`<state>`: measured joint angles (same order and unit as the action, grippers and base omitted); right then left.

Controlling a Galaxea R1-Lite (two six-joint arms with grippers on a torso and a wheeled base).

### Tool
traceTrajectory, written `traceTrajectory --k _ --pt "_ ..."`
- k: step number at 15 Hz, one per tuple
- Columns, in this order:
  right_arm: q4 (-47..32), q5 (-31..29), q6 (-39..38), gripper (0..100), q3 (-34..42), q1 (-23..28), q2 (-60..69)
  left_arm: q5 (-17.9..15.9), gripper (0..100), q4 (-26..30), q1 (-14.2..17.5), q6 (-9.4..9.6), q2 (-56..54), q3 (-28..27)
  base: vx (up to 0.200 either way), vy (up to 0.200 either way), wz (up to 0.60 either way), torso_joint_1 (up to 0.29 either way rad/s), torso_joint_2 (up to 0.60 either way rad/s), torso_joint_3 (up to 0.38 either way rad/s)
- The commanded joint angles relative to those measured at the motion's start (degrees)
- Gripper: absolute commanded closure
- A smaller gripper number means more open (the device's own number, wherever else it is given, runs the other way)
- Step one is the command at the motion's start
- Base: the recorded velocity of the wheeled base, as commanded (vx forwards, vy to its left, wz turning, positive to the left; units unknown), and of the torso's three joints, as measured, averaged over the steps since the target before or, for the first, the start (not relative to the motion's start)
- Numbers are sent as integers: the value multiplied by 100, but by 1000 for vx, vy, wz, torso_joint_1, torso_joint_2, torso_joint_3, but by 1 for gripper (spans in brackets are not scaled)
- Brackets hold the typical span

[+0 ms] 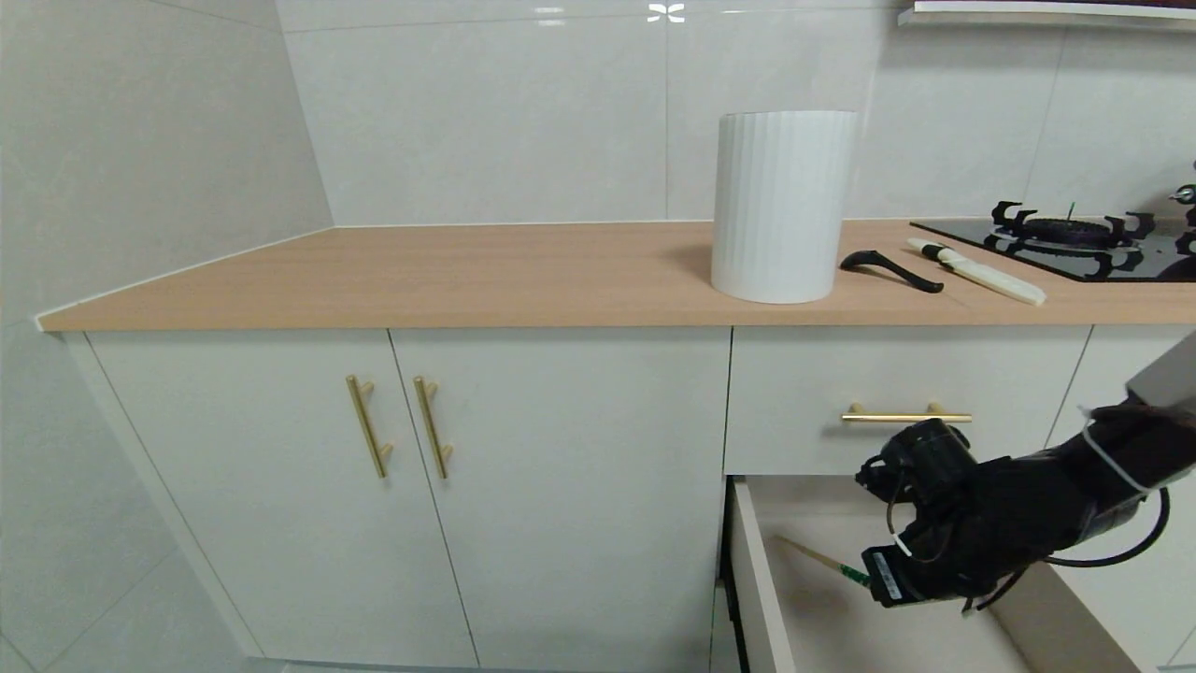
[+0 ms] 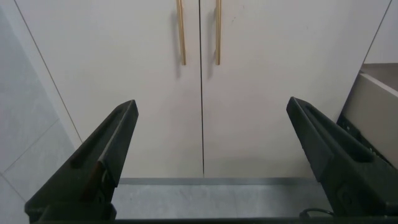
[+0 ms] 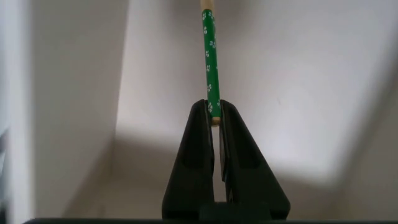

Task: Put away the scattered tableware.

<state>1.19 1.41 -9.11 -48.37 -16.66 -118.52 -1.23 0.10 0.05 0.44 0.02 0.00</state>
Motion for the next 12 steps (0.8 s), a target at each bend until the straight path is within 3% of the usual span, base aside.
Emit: traceTrajectory --k 1,4,12 --pt "91 -115 -188 100 -252 -267 -928 0 0 -1 4 0 -2 0 0 0 0 0 0 0" --pt "74 -502 -214 100 -243 -487 -1033 0 0 -1 4 0 -2 0 0 0 0 0 0 0" --pt "-67 -678 -381 100 -164 -812 -1024 0 0 -1 4 0 -2 0 0 0 0 0 0 0"
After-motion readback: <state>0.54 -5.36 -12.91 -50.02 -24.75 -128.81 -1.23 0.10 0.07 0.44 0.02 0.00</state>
